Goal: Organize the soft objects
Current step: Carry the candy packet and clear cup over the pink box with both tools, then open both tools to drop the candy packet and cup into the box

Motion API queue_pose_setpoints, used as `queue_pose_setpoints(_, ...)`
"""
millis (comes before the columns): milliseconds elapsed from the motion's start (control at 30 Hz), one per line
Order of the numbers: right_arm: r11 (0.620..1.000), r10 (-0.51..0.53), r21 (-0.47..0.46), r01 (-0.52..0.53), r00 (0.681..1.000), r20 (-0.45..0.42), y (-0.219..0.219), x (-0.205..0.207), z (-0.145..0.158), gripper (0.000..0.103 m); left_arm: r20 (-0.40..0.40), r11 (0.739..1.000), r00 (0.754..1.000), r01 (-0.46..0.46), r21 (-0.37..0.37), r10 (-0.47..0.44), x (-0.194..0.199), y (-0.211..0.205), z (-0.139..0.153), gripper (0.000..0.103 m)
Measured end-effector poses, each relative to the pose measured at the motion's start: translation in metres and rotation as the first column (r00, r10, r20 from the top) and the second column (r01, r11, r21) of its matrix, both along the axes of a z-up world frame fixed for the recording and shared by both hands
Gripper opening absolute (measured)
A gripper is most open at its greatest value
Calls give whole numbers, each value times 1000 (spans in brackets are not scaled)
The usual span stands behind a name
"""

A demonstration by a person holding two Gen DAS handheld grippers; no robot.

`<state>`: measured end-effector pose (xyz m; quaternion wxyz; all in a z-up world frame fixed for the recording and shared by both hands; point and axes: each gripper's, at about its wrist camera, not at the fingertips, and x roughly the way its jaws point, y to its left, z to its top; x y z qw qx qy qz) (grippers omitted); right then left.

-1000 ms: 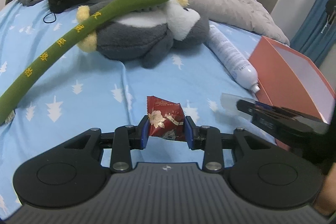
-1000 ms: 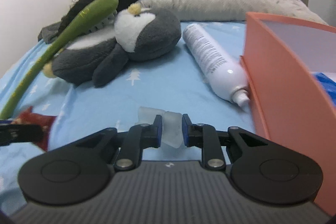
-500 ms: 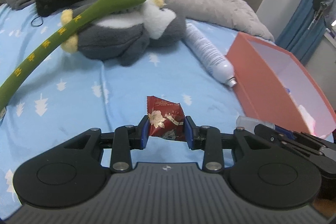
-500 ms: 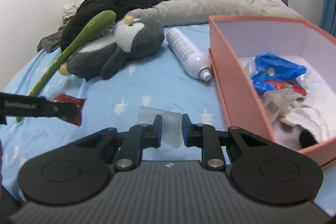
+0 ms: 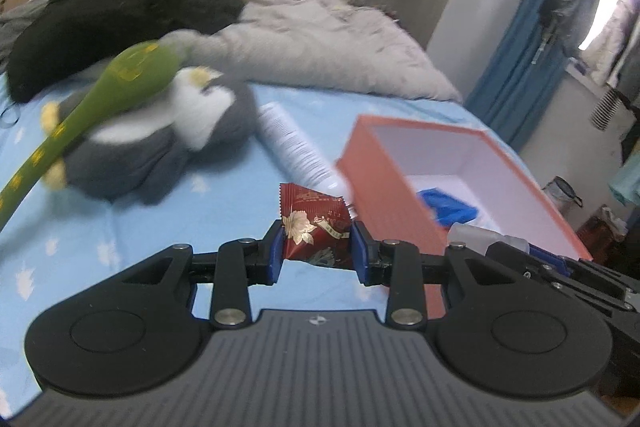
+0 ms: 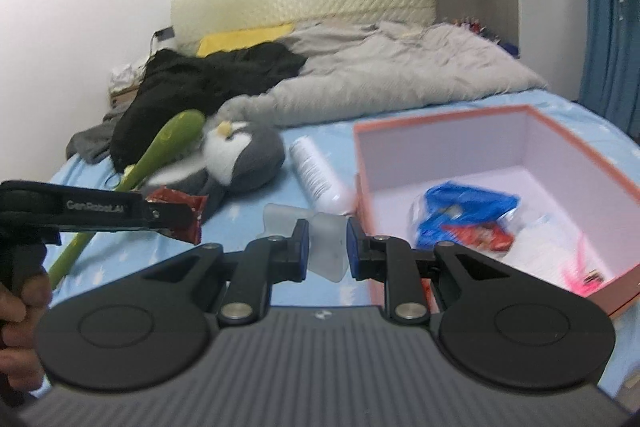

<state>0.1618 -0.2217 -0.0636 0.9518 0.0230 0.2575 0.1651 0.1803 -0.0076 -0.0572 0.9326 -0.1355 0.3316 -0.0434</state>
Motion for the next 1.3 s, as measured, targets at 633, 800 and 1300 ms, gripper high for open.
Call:
queue_pose_setpoints(633, 982, -185, -34, 188, 981, 66, -85, 21, 54, 24, 52, 971, 969, 240, -8, -240, 58, -127, 45, 40)
queue_pose_setpoints(800, 969, -244, -42, 243, 969, -29, -109, 39, 33, 25, 3, 956, 956, 292, 17, -292, 80, -158, 25, 40)
queue_pose_setpoints(1300, 961, -275, -60, 268, 932, -236, -128, 57, -35, 30, -155, 942, 935, 331, 61, -318, 115, -177, -29, 49)
